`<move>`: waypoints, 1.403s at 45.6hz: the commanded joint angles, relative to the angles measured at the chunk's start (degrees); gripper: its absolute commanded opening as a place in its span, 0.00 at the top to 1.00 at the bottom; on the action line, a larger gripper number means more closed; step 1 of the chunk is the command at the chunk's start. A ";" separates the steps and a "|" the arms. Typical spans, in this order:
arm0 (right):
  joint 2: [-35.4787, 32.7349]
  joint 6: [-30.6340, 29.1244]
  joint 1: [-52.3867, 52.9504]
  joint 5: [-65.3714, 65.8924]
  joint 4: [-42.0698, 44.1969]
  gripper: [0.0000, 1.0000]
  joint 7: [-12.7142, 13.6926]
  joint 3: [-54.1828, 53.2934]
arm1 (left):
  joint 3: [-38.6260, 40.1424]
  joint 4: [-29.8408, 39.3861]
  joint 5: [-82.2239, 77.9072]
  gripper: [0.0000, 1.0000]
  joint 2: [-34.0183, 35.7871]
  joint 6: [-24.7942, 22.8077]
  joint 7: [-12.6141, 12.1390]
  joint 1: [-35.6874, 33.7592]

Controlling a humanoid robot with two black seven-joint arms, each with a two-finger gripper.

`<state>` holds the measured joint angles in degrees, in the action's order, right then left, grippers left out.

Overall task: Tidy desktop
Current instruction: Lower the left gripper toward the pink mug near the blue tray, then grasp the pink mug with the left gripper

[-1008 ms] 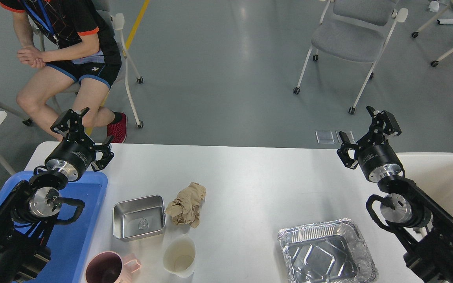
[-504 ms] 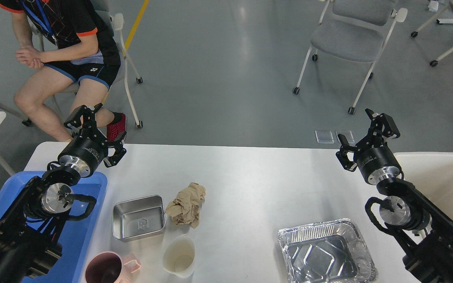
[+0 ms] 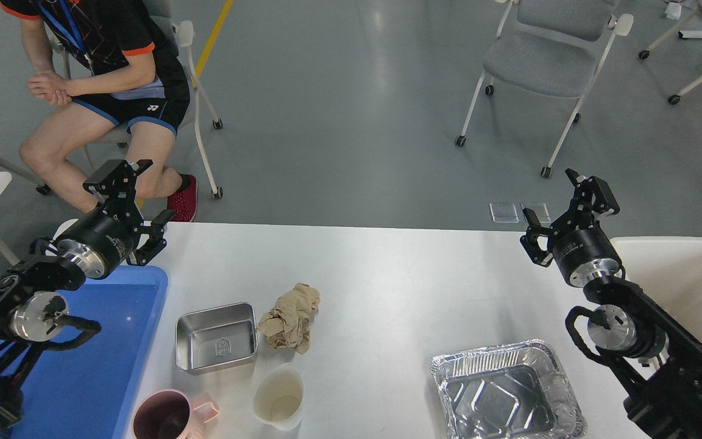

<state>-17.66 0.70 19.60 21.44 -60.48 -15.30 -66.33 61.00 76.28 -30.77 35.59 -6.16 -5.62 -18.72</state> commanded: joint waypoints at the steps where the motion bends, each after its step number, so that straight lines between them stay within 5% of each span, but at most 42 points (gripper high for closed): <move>1: 0.08 0.00 0.08 0.00 0.10 0.00 0.09 0.06 | -7.20 4.66 0.01 0.03 10.27 -0.35 0.00 -0.09; 9: 0.08 0.00 0.08 0.00 0.01 0.00 0.01 0.06 | -17.40 13.62 -0.08 0.03 24.33 -0.35 -0.61 -0.61; 18: 0.34 0.00 0.00 0.00 0.10 0.00 0.01 0.06 | -26.54 18.38 -0.78 0.03 37.52 -3.68 -7.29 -3.42; 38: 1.40 0.00 0.17 0.09 0.10 0.00 0.01 0.06 | -30.33 19.17 -2.98 0.04 57.30 -18.71 -7.12 -2.99; 45: 1.92 0.00 0.08 0.18 0.18 0.00 0.01 0.06 | -30.42 19.17 -2.98 0.04 55.99 -17.40 -7.65 -2.29; 51: 1.92 -0.09 0.00 0.18 0.27 0.00 0.01 0.06 | -30.51 19.17 -3.15 0.04 46.35 -15.82 -8.00 -0.88; 64: 2.01 -0.09 0.08 0.35 0.45 0.00 0.01 0.06 | -33.57 20.31 -11.85 0.04 36.74 -16.08 -8.00 -0.79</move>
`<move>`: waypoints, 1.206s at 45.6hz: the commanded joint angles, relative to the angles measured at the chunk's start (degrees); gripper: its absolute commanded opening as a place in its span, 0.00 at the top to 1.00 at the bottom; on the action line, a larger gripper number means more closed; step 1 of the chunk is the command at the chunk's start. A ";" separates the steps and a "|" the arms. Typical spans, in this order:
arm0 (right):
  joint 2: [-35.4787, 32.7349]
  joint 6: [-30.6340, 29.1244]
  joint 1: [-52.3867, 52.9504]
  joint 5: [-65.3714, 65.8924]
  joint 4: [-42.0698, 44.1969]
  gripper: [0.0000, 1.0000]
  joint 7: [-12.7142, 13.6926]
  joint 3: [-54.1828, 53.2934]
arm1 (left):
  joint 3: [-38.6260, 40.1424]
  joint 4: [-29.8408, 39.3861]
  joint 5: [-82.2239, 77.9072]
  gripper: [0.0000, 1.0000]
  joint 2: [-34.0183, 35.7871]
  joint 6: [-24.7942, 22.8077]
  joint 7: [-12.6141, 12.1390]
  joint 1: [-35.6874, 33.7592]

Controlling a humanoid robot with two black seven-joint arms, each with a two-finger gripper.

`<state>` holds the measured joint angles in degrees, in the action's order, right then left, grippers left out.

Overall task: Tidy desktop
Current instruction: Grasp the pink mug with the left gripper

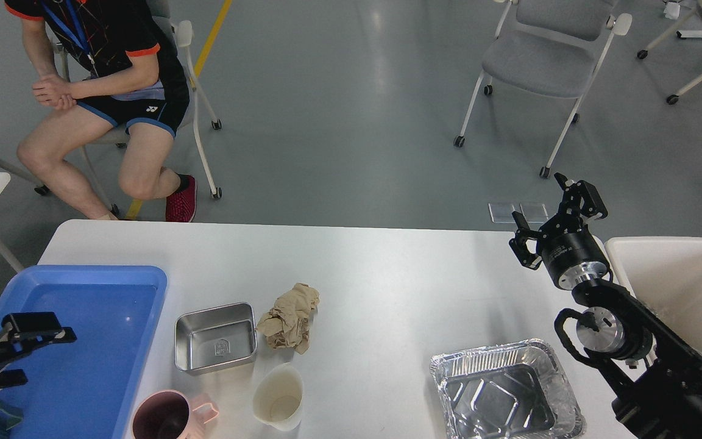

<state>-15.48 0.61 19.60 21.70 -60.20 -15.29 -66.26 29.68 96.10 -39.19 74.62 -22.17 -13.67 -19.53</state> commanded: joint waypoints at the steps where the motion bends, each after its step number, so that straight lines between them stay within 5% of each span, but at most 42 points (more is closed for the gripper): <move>1: -0.25 0.01 0.09 0.10 0.17 0.00 0.00 0.00 | -2.96 0.50 -3.78 0.04 -2.37 -0.06 0.04 -0.07; 40: -0.52 0.01 -0.26 0.27 0.43 0.00 0.00 0.00 | -10.87 -0.21 -14.33 0.11 -11.69 6.35 0.22 -0.16; 50: -0.34 0.01 -0.35 0.27 0.43 0.00 0.00 0.00 | -12.72 -0.29 -14.33 0.32 -13.01 8.46 -0.31 -0.16; 55: -0.52 0.01 -0.43 0.27 0.43 0.00 0.00 0.00 | -12.72 -0.29 -14.33 0.52 -13.36 8.46 -2.50 -0.16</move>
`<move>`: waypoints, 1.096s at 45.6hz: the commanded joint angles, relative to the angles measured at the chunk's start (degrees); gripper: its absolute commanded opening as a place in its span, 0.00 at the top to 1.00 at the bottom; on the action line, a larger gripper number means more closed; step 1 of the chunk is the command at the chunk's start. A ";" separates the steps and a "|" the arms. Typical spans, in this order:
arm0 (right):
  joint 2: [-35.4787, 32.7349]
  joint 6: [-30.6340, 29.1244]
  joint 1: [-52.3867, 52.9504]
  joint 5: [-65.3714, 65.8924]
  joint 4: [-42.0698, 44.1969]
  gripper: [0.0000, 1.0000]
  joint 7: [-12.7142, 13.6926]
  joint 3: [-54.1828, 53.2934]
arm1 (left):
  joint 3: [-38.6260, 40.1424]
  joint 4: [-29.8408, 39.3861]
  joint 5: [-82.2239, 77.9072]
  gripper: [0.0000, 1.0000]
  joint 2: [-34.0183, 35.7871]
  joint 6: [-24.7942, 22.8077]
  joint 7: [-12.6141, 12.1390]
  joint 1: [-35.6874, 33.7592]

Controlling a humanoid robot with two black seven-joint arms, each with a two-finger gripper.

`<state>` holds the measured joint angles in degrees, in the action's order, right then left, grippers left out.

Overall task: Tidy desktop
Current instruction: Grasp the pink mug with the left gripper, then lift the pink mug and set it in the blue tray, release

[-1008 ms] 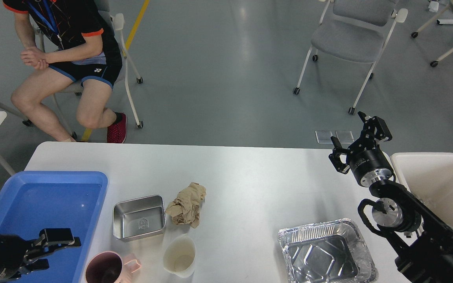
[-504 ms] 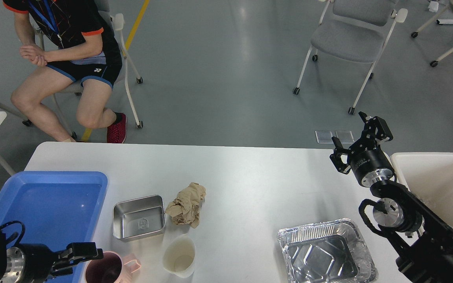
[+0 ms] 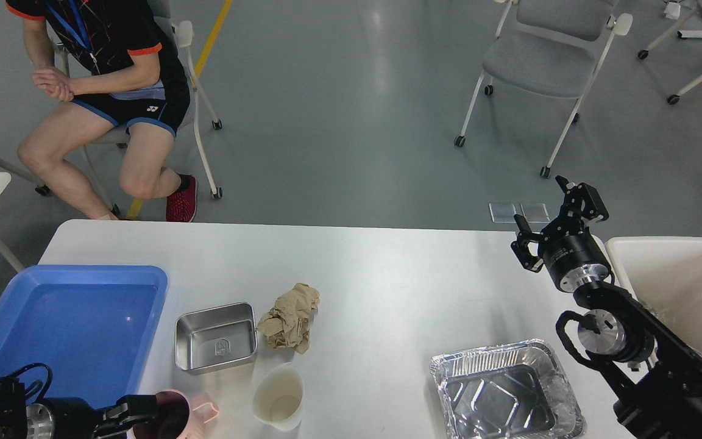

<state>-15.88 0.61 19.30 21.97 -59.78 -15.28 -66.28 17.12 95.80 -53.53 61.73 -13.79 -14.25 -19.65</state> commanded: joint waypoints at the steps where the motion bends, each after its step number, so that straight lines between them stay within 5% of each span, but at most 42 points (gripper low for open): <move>1: -0.12 0.00 -0.14 0.00 0.01 0.00 -0.01 0.01 | -0.15 0.00 0.01 0.57 -0.56 -0.01 -2.45 -0.03; 6: -0.12 0.00 -0.14 0.00 0.01 0.00 -0.01 0.01 | -0.15 0.00 0.09 0.74 -1.09 -0.01 -5.70 -0.03; 12: -0.12 0.00 -0.14 0.00 0.01 0.00 -0.01 0.01 | 0.02 0.00 0.09 0.80 -1.62 -0.01 -9.65 -0.03; 20: -0.03 0.00 -0.14 0.00 0.01 0.00 -0.01 0.01 | 0.02 0.09 -0.08 0.99 -1.62 -0.10 -11.24 -0.30; 37: -0.03 0.00 -0.14 0.00 -0.08 0.00 -0.01 0.01 | 0.64 1.58 -0.43 1.00 -0.74 -1.33 -11.68 -4.25; 50: 0.06 0.00 0.03 0.00 -0.08 0.00 -0.01 -0.08 | 12.40 5.19 0.79 1.00 6.99 -20.13 -11.68 -7.50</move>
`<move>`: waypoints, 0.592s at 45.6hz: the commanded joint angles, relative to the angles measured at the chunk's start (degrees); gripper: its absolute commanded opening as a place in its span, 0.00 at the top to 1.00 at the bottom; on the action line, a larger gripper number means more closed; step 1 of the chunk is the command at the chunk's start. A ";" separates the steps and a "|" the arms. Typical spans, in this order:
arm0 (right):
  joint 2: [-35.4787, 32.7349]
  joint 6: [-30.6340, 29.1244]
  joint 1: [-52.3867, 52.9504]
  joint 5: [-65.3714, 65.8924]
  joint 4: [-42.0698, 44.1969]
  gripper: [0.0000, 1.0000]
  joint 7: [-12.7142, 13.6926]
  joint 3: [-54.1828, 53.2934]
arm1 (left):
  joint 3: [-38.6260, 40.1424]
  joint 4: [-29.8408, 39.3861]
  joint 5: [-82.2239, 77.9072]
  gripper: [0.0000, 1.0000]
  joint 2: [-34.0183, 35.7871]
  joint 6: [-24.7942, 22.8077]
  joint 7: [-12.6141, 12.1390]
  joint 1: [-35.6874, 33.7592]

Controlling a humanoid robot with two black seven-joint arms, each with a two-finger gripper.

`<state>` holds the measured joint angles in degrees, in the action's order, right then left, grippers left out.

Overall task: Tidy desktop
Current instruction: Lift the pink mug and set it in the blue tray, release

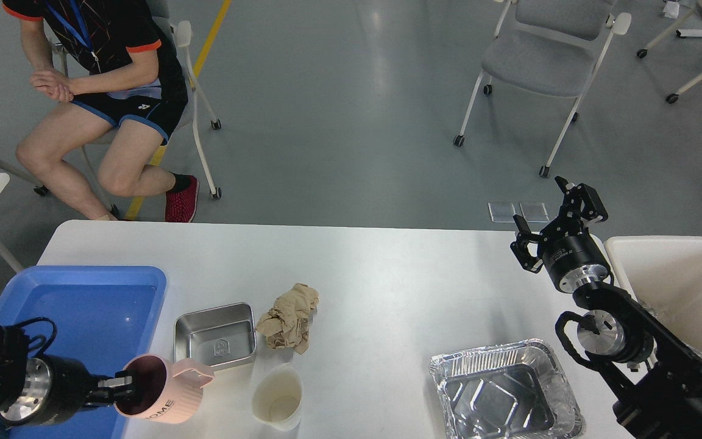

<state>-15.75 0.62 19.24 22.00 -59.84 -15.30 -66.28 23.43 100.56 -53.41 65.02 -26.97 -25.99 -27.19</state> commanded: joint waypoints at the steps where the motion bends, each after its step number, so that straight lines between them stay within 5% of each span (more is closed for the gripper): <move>1: -0.07 0.00 0.10 0.06 -0.01 0.00 0.00 0.01 | 7.05 0.42 1.19 1.00 4.84 -8.09 0.06 0.03; 13: 0.28 0.00 0.01 0.06 0.17 0.00 0.00 0.01 | 17.87 0.16 10.24 1.00 19.43 -17.23 0.50 0.03; 27: 0.28 0.00 0.54 0.06 0.17 0.00 0.00 -0.08 | 19.28 -0.72 13.86 1.00 24.19 -17.94 0.50 -0.32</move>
<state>-15.47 0.62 19.67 22.06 -59.68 -15.30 -66.32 43.15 100.57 -39.77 89.10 -44.98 -25.49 -27.46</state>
